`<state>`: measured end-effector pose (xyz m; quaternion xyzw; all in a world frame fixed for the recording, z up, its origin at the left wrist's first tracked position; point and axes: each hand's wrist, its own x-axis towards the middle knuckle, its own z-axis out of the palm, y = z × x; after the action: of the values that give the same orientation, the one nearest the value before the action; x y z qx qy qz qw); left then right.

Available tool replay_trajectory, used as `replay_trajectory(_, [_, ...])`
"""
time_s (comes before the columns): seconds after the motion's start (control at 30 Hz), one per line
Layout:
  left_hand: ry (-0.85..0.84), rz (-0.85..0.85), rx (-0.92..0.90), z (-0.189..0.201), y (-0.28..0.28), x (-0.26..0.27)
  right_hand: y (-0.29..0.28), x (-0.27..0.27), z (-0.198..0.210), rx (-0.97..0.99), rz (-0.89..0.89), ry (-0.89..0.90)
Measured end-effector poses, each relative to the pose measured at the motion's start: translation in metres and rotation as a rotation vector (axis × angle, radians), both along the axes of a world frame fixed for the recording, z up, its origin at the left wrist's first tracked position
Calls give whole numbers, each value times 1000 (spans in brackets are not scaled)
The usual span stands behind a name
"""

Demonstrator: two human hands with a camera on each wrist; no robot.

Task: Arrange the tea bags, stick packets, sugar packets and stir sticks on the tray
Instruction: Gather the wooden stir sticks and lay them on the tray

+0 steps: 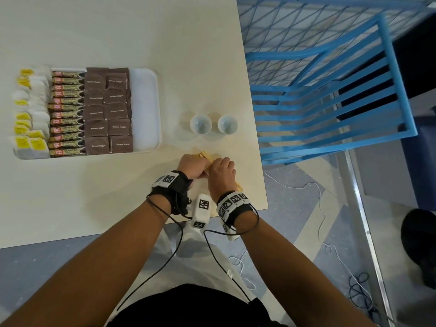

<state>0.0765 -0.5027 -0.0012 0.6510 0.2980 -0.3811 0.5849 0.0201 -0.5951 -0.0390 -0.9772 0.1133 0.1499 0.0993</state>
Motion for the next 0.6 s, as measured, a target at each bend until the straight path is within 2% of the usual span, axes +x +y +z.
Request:
replay_trajectory(0.1, [12, 59, -75, 2, 3, 0, -5, 2, 0, 28, 13, 16])
replay_trajectory(0.2, [-23, 52, -45, 3, 8, 6, -11, 1, 4, 160, 22, 12])
replay_trajectory(0.33, [-101, 52, -48, 14, 12, 16, -11, 3, 12, 339, 127, -33])
replay_trajectory(0.4, [-188, -7, 25, 21, 11, 19, -7, 7, 18, 465, 134, -57])
replay_trajectory(0.5, [-352, -119, 229, 35, 10, 20, -4, 14, 26, 672, 86, -66])
replay_trajectory(0.6, [-498, -185, 281, 52, 11, 18, 1, 22, 32, 688, 58, -44])
